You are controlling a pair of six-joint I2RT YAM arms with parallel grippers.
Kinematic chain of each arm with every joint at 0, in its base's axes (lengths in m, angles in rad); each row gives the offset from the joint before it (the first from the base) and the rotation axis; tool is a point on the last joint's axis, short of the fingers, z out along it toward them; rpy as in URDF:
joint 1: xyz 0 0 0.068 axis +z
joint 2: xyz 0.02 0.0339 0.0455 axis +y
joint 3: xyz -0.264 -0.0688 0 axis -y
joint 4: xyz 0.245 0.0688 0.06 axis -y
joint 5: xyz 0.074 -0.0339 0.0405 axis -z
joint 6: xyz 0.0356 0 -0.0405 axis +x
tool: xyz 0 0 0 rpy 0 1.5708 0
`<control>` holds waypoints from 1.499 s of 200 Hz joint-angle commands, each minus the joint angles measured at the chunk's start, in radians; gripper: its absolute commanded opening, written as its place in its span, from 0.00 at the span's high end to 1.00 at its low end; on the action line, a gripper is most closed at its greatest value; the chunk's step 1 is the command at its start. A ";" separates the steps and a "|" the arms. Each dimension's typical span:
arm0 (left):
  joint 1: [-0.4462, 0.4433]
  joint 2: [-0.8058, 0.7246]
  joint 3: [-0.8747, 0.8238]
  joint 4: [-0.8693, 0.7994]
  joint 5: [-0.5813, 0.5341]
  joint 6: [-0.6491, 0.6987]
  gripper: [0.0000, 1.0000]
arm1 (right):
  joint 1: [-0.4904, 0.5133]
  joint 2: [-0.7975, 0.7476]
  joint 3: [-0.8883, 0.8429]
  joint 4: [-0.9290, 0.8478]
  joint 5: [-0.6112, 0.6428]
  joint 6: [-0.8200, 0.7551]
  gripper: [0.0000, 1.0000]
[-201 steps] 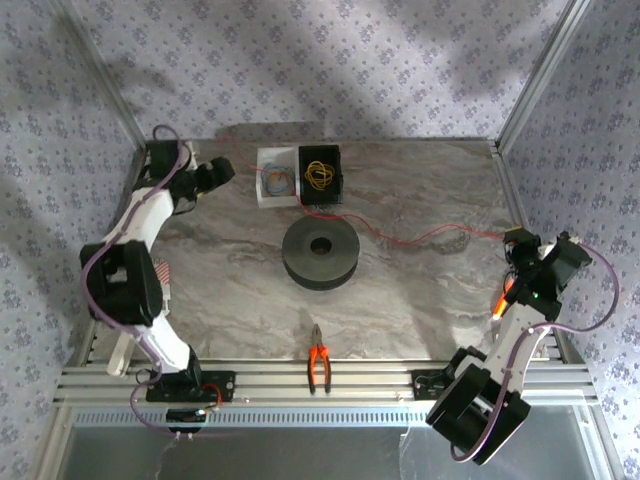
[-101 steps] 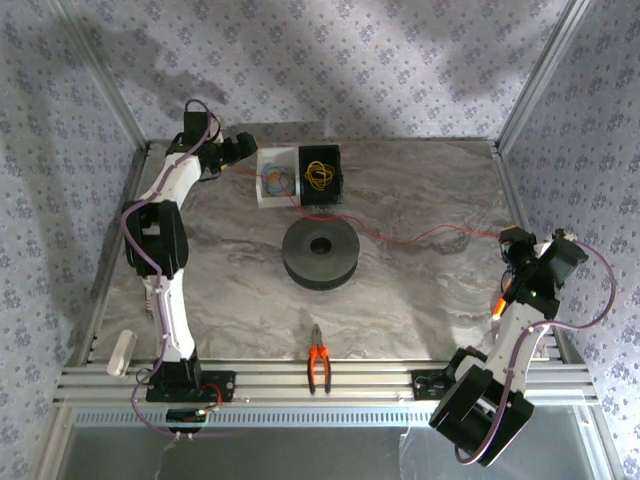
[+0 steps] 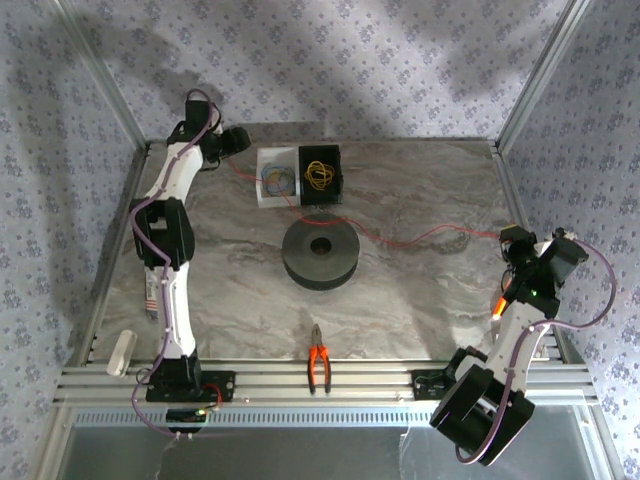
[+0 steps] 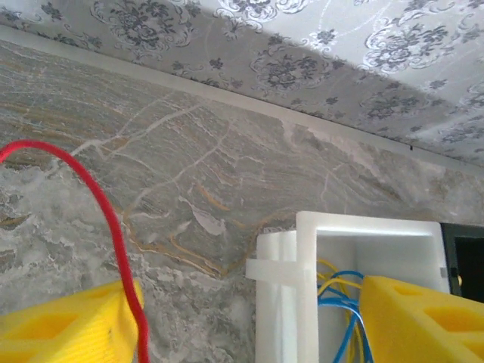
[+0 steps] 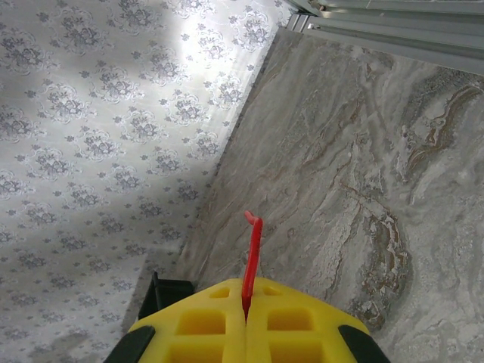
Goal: Wrap the cables
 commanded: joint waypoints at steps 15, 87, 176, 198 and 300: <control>0.004 0.050 0.051 -0.067 -0.035 0.029 0.30 | 0.010 -0.003 0.029 -0.001 0.001 -0.008 1.00; 0.008 0.012 0.050 -0.126 -0.106 0.073 0.92 | 0.010 -0.022 0.038 -0.017 0.002 -0.014 1.00; 0.091 -0.344 -0.118 -0.152 -0.198 0.180 1.00 | -0.042 -0.058 0.047 -0.054 -0.011 -0.011 1.00; 0.140 -0.439 -0.187 -0.130 -0.190 0.179 1.00 | -0.063 -0.068 0.037 -0.058 -0.016 0.002 1.00; 0.495 -0.800 -0.487 -0.043 -0.102 0.101 1.00 | -0.135 -0.028 -0.049 0.007 -0.010 0.091 1.00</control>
